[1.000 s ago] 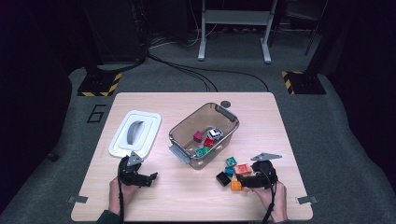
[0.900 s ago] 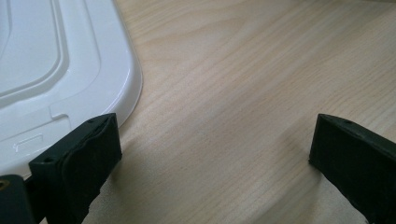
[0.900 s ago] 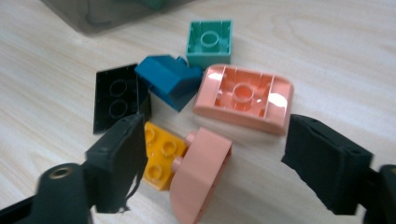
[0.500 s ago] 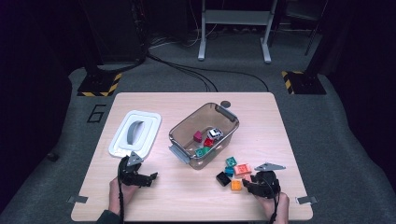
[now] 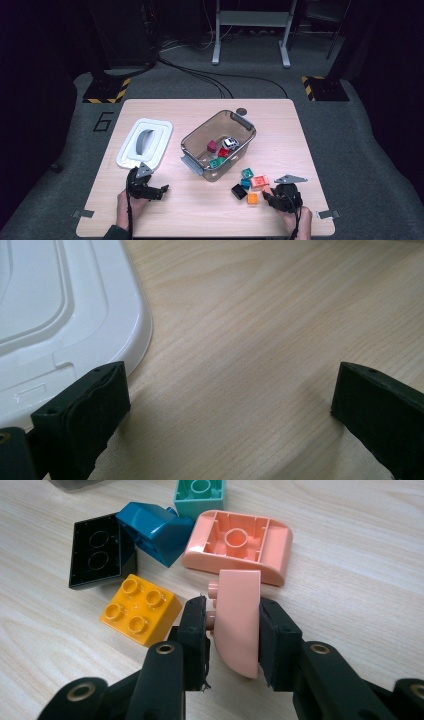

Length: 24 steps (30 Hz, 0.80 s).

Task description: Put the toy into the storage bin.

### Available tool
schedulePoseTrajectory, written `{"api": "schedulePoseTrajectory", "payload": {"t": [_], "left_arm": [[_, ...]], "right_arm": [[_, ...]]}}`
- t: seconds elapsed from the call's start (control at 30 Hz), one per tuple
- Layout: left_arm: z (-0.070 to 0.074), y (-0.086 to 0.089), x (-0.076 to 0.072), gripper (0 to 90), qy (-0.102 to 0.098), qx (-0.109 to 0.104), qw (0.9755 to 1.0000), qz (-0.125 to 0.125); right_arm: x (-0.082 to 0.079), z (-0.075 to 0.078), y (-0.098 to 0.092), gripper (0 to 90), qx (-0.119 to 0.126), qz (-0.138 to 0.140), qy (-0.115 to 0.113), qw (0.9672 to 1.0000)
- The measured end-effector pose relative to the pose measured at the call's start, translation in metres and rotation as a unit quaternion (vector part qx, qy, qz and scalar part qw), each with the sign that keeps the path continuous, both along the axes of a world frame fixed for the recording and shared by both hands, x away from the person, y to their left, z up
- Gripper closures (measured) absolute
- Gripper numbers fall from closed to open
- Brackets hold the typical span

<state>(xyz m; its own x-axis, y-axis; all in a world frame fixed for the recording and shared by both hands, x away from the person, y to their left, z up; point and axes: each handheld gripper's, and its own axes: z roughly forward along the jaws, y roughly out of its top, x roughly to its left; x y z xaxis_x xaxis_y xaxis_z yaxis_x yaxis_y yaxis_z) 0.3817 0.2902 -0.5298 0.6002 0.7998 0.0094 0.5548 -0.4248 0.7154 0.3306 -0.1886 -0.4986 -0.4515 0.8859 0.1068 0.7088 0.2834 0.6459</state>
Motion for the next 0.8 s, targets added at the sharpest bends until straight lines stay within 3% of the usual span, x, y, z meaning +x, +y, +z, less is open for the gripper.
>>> {"api": "schedulePoseTrajectory", "payload": {"t": [0.07, 0.1, 0.4, 0.53, 0.8], "left_arm": [[0.0, 0.0, 0.0, 2.0, 0.0, 0.0, 1.0, 0.0], [0.0, 0.0, 0.0, 2.0, 0.0, 0.0, 1.0, 0.0], [0.0, 0.0, 0.0, 1.9, 0.0, 0.0, 1.0, 0.0], [0.0, 0.0, 0.0, 2.0, 0.0, 0.0, 1.0, 0.0], [-0.001, 0.0, 0.0, 2.0, -0.004, -0.002, 1.0, 0.002]], "right_arm": [[0.0, 0.002, 0.0, 67.3, 0.007, -0.01, 0.0, 0.9999], [0.0, 0.003, -0.003, 67.3, 0.003, -0.001, -0.004, 1.0], [0.007, 0.021, -0.006, 67.5, 0.012, -0.004, -0.017, 0.9998], [0.017, 0.029, -0.003, 67.5, 0.008, 0.0, -0.026, 0.9996], [0.044, 0.042, 0.002, 67.5, 0.025, 0.0, -0.037, 0.999]]}}
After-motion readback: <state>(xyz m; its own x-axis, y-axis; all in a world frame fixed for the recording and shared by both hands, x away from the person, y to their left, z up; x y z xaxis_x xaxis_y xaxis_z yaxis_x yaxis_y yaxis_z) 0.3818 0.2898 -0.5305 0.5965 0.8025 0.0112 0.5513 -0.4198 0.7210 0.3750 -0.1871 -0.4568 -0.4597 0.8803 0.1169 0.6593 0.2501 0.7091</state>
